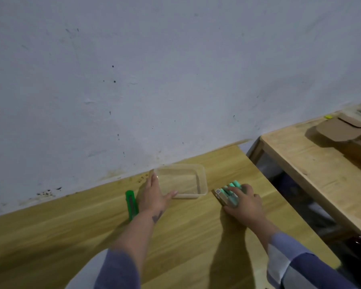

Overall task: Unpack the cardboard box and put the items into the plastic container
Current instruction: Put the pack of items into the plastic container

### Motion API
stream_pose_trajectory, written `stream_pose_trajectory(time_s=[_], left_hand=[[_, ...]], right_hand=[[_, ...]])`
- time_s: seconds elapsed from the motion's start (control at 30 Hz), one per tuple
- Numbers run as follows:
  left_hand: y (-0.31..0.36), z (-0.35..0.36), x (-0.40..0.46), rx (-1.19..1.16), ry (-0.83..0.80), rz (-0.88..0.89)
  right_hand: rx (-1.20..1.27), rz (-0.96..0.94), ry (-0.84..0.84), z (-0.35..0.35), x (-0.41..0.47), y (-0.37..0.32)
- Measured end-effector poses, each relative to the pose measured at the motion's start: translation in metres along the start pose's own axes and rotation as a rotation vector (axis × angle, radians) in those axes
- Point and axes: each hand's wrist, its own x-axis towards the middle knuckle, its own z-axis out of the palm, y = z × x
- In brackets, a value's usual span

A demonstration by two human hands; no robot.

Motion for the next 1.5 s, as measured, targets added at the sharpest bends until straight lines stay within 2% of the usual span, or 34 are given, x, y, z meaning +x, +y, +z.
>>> stream_pose_trajectory(time_s=[0.2,0.4,0.57,0.77,1.03,1.23,1.33,1.43,1.5], left_hand=[[0.000,-0.002,-0.003,-0.003,0.027,-0.005],[-0.001,-0.002,-0.003,-0.004,0.024,-0.017],[-0.001,0.000,-0.014,-0.035,0.034,-0.031],[-0.001,0.000,-0.025,-0.086,0.030,-0.028],[-0.001,0.000,-0.030,-0.117,0.028,-0.003],[-0.004,0.000,-0.034,-0.122,-0.016,-0.023],[0.000,0.001,-0.036,-0.123,0.004,-0.036],[0.001,0.003,-0.037,-0.165,0.012,-0.064],[0.001,0.005,-0.039,-0.169,0.021,-0.068]], right_hand=[[0.154,-0.013,0.031,-0.005,0.006,0.003],[0.266,-0.242,0.091,-0.035,0.014,-0.023],[0.018,-0.532,-0.036,-0.061,0.023,-0.062],[-0.340,-0.743,-0.238,-0.048,0.036,-0.115],[-0.460,-0.975,-0.316,-0.014,0.040,-0.157],[-0.406,-0.951,-0.360,-0.005,0.052,-0.146],[-0.294,-0.918,-0.357,-0.005,0.053,-0.138],[-0.136,-0.797,-0.297,-0.003,0.054,-0.130],[-0.050,-0.722,-0.323,-0.001,0.053,-0.125]])
